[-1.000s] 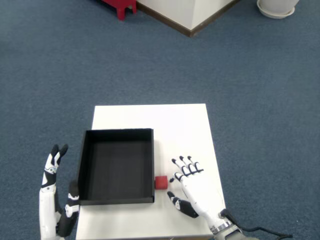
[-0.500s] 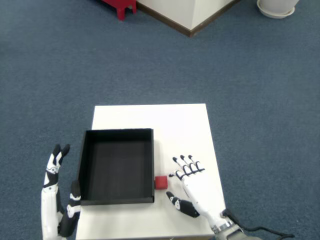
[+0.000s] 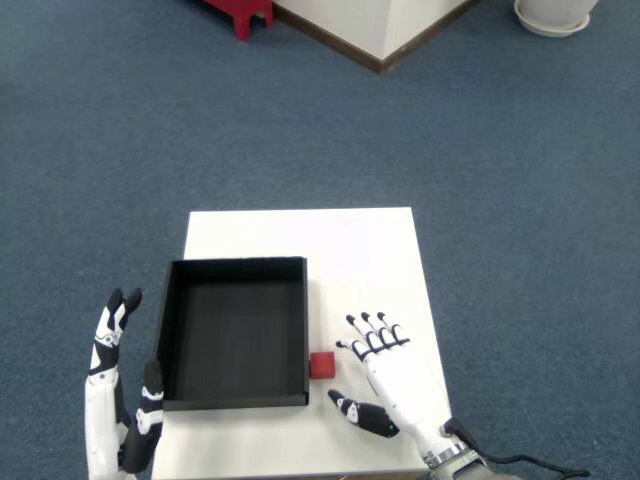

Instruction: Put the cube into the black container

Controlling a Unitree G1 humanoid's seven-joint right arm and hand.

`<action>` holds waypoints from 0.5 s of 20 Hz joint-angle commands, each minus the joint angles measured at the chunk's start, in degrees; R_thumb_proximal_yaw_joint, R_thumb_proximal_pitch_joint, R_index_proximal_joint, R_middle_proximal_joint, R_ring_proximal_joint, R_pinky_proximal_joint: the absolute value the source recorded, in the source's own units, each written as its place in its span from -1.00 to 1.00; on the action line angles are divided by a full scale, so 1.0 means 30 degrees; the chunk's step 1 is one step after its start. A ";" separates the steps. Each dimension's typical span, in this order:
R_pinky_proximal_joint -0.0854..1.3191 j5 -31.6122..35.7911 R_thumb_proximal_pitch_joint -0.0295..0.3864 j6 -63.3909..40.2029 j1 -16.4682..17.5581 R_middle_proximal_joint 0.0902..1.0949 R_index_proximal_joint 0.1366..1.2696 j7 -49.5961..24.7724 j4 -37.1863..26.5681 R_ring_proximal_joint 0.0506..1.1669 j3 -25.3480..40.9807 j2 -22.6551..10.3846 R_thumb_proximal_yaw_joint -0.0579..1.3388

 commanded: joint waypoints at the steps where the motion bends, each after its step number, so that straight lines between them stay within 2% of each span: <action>1: -0.96 0.0520 -0.67 -0.0006 -0.0776 -0.96 -0.48 -0.0359 -0.0356 -0.98 -0.0347 -0.0199 0.06; 4: -0.96 0.0551 -0.73 0.0171 -0.1043 -0.97 -0.51 -0.0119 -0.0810 -0.98 -0.0187 -0.0189 0.05; 10: -0.96 0.0540 -0.76 0.0638 -0.0829 -0.98 -0.51 0.0321 -0.1287 -0.98 -0.0046 -0.0160 0.04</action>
